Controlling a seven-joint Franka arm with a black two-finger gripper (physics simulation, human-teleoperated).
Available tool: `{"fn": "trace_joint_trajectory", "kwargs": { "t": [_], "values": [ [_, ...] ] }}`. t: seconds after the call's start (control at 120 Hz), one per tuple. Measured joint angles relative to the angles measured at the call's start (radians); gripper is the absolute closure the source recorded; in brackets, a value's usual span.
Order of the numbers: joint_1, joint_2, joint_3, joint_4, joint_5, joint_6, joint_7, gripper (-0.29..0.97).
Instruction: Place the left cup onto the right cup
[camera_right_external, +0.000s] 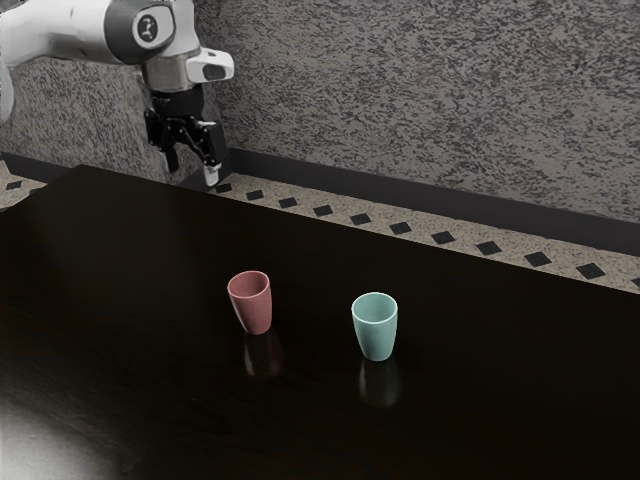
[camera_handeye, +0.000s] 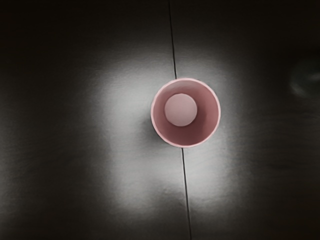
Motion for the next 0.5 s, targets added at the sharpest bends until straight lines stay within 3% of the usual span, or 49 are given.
{"fn": "trace_joint_trajectory", "kwargs": {
  "t": [0.5],
  "values": [
    [-0.001, 0.084, -0.001, -0.003, -0.001, 0.073, -0.002, 0.02]
  ]
}}
